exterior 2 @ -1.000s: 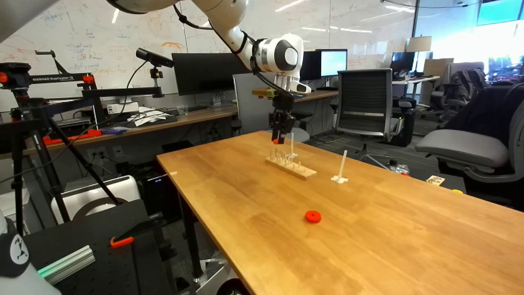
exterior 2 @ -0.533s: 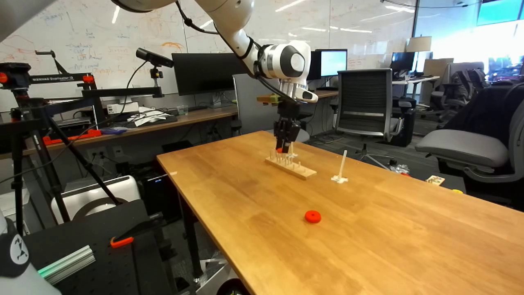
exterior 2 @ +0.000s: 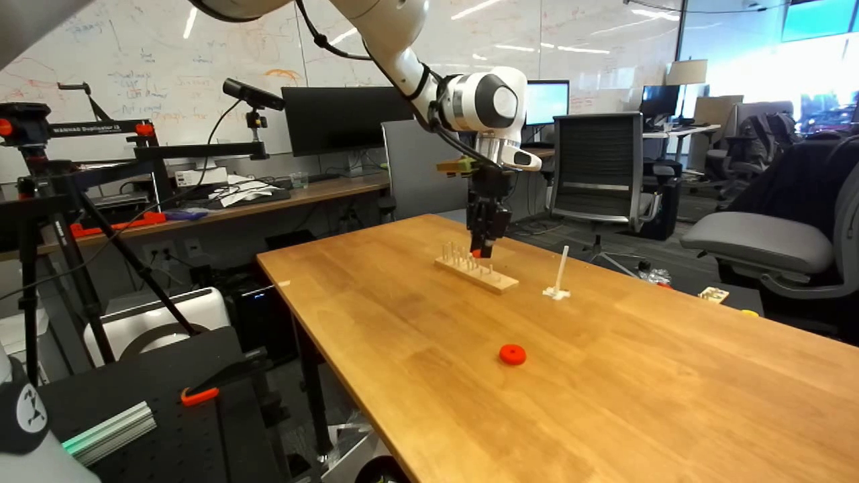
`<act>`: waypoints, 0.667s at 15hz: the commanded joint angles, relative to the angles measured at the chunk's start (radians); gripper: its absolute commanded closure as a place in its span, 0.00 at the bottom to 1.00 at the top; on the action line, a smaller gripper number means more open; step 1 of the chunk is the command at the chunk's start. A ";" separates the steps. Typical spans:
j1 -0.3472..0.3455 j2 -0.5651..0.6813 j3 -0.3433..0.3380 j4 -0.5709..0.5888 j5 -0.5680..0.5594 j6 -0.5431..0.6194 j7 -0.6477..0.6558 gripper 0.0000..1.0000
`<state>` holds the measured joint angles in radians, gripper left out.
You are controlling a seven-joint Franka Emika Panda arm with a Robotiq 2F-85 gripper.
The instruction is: Put the left orange object on the wooden board
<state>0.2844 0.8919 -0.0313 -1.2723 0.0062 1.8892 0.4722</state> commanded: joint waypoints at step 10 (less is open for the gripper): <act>0.041 0.037 0.019 -0.031 -0.003 0.057 0.069 0.83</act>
<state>0.3153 0.9403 -0.0160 -1.2864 0.0063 1.9224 0.5142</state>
